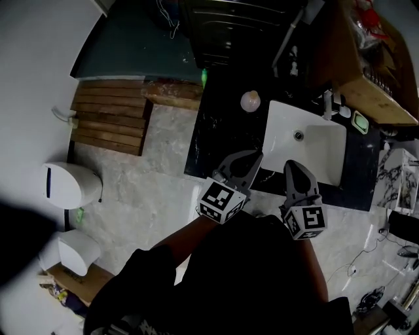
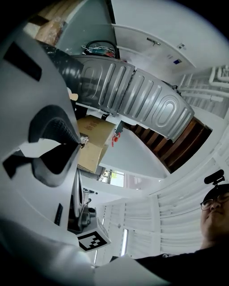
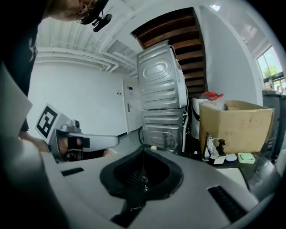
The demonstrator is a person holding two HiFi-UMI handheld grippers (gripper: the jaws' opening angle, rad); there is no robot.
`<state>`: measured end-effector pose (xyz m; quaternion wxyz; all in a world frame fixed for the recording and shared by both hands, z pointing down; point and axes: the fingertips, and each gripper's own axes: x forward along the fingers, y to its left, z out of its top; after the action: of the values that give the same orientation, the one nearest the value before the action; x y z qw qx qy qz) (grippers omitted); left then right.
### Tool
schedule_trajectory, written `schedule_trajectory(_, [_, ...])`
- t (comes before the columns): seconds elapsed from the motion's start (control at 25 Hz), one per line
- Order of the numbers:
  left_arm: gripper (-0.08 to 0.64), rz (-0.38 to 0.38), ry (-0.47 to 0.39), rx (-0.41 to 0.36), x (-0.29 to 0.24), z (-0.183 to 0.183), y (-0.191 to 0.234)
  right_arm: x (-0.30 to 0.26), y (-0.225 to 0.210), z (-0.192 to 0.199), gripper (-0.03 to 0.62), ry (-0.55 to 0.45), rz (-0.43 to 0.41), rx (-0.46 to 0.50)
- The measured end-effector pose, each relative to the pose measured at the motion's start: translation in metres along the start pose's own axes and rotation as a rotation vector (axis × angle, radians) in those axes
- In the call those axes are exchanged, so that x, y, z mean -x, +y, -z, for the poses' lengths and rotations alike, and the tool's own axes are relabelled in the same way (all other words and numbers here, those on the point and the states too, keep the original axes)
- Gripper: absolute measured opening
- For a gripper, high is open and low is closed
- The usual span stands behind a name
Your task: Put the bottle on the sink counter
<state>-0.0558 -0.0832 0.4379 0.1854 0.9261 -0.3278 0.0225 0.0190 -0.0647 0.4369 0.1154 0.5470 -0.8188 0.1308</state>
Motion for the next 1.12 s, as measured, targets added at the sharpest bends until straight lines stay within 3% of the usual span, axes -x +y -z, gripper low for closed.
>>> schedule_trajectory(0.16, [0.015,0.016,0.004,-0.017,0.003,0.018,-0.043,0.029,0.011,0.004,0.038,-0.033,-0.035,0.012])
schedule_trajectory(0.32, [0.015,-0.004,0.018,-0.064,0.015,0.028,-0.091,0.085,-0.009,0.012,0.038,-0.073,0.02,-0.012])
schedule_trajectory(0.48, [0.015,-0.045,0.006,-0.046,0.038,0.049,-0.136,0.154,-0.018,0.026,0.038,-0.143,0.055,-0.051])
schedule_trajectory(0.84, [0.015,-0.192,-0.008,-0.11,0.101,0.106,-0.276,0.294,0.012,0.117,0.037,-0.115,0.078,-0.075])
schedule_trajectory(1.0, [0.015,-0.186,0.006,-0.164,0.133,0.126,-0.32,0.345,0.028,0.132,0.037,-0.132,0.094,-0.136])
schedule_trajectory(1.12, [0.015,-0.182,-0.031,-0.157,0.152,0.127,-0.338,0.372,0.045,0.13,0.038,-0.149,0.107,-0.114])
